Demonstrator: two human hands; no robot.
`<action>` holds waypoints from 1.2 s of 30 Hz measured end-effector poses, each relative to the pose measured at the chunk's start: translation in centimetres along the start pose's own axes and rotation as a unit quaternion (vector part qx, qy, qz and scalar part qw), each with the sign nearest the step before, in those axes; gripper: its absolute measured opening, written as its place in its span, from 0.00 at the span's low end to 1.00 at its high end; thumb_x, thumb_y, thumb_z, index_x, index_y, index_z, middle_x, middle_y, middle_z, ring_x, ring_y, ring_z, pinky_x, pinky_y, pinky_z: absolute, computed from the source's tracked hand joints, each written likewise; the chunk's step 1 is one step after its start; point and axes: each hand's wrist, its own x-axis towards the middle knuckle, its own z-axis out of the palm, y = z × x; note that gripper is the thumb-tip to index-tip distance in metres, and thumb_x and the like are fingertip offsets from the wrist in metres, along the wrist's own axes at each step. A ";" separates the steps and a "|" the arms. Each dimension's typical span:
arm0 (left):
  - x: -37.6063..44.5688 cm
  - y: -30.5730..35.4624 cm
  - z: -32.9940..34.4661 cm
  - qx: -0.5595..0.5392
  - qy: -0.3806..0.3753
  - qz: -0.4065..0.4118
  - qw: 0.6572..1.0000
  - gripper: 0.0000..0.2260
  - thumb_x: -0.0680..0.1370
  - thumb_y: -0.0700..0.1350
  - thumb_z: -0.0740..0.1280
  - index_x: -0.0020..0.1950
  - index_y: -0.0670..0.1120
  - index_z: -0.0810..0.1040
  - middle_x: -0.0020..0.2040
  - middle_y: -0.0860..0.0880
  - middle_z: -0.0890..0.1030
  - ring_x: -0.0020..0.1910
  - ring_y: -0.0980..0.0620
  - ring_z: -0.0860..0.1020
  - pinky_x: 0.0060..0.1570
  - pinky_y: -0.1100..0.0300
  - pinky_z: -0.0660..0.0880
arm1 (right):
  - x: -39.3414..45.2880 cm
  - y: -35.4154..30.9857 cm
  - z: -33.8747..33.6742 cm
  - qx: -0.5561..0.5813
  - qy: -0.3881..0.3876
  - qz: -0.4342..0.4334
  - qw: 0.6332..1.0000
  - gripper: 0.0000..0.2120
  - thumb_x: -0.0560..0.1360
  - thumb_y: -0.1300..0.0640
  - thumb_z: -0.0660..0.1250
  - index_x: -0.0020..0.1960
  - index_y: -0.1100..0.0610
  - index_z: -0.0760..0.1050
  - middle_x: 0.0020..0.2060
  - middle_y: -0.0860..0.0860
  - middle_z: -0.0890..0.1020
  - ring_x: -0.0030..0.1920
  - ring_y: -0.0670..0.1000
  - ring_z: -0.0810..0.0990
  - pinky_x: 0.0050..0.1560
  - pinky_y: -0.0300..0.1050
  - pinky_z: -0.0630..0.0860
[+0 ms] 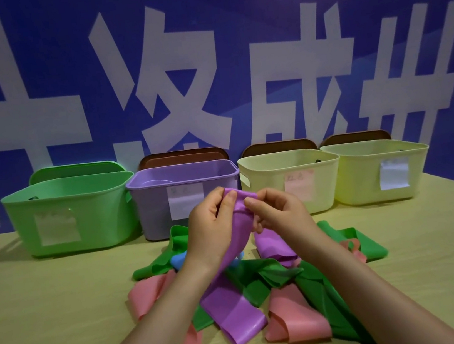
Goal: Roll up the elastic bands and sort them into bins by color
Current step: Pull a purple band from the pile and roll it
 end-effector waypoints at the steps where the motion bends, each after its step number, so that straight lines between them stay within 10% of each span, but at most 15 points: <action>1: 0.0 0.0 0.0 0.003 0.000 0.007 1.000 0.10 0.81 0.46 0.61 0.44 0.44 0.79 0.36 0.49 0.79 0.35 0.58 0.75 0.35 0.67 0.70 | 0.0 0.0 0.0 0.006 -0.003 0.006 1.000 0.05 0.75 0.62 0.68 0.40 0.59 0.75 0.25 0.51 0.76 0.27 0.49 0.73 0.33 0.40 0.73; 7: -0.3 0.7 -0.1 -0.064 -0.014 -0.064 0.996 0.09 0.78 0.51 0.64 0.41 0.53 0.81 0.36 0.52 0.82 0.35 0.61 0.77 0.35 0.68 0.73 | 0.0 -0.2 0.1 -0.009 0.036 -0.024 0.999 0.05 0.75 0.69 0.67 0.42 0.61 0.75 0.26 0.50 0.74 0.27 0.44 0.72 0.31 0.34 0.70; 11: -0.1 0.9 -0.1 -0.168 -0.061 -0.205 0.962 0.22 0.70 0.66 0.60 0.48 0.50 0.81 0.45 0.49 0.85 0.47 0.49 0.82 0.52 0.54 0.77 | 0.0 -0.3 0.0 -0.029 0.103 -0.046 0.993 0.08 0.75 0.68 0.67 0.41 0.57 0.75 0.30 0.50 0.76 0.28 0.40 0.74 0.30 0.32 0.70; 14: -0.2 0.9 0.1 -0.130 -0.058 -0.200 0.969 0.12 0.76 0.58 0.63 0.47 0.52 0.80 0.49 0.49 0.83 0.53 0.47 0.80 0.56 0.51 0.75 | 0.1 0.0 -0.3 -0.066 0.132 -0.070 0.987 0.09 0.76 0.66 0.67 0.43 0.53 0.77 0.33 0.46 0.79 0.33 0.39 0.76 0.32 0.32 0.72; 23: 0.0 0.7 0.4 -0.216 -0.057 -0.229 0.947 0.11 0.80 0.42 0.61 0.43 0.49 0.82 0.37 0.54 0.84 0.38 0.62 0.80 0.38 0.70 0.74 | 0.0 0.2 -0.3 -0.206 0.073 -0.194 0.956 0.12 0.72 0.63 0.66 0.49 0.48 0.80 0.42 0.49 0.82 0.42 0.49 0.79 0.42 0.42 0.76; 30: 0.0 1.0 -0.1 -0.299 -0.073 -0.333 0.891 0.18 0.81 0.51 0.55 0.42 0.43 0.79 0.30 0.45 0.78 0.30 0.50 0.75 0.33 0.60 0.70 | 0.4 1.2 -1.2 -0.297 0.034 -0.226 0.927 0.14 0.72 0.65 0.64 0.51 0.53 0.83 0.44 0.49 0.77 0.43 0.45 0.76 0.45 0.35 0.73; 36: 0.0 0.5 0.4 -0.174 -0.014 -0.230 0.957 0.10 0.81 0.46 0.61 0.50 0.46 0.81 0.48 0.42 0.83 0.47 0.46 0.79 0.44 0.58 0.73 | 0.2 0.8 -0.9 -0.162 0.044 -0.140 0.976 0.19 0.74 0.67 0.59 0.51 0.48 0.81 0.47 0.53 0.81 0.46 0.48 0.79 0.47 0.40 0.76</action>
